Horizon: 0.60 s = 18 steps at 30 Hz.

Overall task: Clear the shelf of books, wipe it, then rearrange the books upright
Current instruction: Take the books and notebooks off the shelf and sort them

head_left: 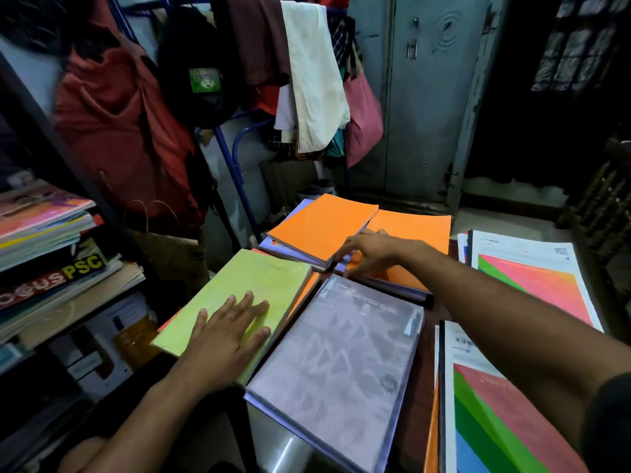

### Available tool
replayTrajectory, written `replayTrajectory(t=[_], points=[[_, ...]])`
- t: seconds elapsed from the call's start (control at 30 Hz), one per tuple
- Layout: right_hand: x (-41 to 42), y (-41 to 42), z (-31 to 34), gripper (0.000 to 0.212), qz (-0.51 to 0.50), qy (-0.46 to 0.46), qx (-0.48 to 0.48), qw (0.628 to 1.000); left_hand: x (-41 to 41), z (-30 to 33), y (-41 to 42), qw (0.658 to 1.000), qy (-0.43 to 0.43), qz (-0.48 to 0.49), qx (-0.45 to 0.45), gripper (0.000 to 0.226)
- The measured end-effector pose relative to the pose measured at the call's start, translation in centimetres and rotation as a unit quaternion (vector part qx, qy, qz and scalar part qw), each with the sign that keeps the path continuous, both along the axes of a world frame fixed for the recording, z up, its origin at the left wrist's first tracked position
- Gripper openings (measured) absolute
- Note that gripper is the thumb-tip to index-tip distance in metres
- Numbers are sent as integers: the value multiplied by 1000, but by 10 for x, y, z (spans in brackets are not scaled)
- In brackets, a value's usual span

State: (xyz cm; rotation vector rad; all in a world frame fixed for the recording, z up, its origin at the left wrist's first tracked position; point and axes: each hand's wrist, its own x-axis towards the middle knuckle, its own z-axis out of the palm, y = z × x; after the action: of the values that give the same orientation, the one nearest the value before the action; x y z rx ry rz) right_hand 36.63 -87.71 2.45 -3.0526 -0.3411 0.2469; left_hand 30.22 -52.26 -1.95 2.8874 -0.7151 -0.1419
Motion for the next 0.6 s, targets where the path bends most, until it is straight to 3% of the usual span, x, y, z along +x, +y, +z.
replayTrajectory(t=[0.13,0.23,0.37,0.5,0.6], points=[[-5,4,3,35,-57,-82,96,990,1,0,2,1000,5,-5,-16,113],[-21,3,-19,53,-200,-101,49,973,1,0,3,1000,5,-5,-24,112],[-28,15,-38,52,-220,-120,42,967,0,0,3,1000,11,-5,-27,114],[-18,22,-24,62,-246,-147,79,955,0,9,3,998,49,-9,-45,80],[5,27,-10,66,-252,-119,114,954,16,22,18,987,16,10,-160,66]])
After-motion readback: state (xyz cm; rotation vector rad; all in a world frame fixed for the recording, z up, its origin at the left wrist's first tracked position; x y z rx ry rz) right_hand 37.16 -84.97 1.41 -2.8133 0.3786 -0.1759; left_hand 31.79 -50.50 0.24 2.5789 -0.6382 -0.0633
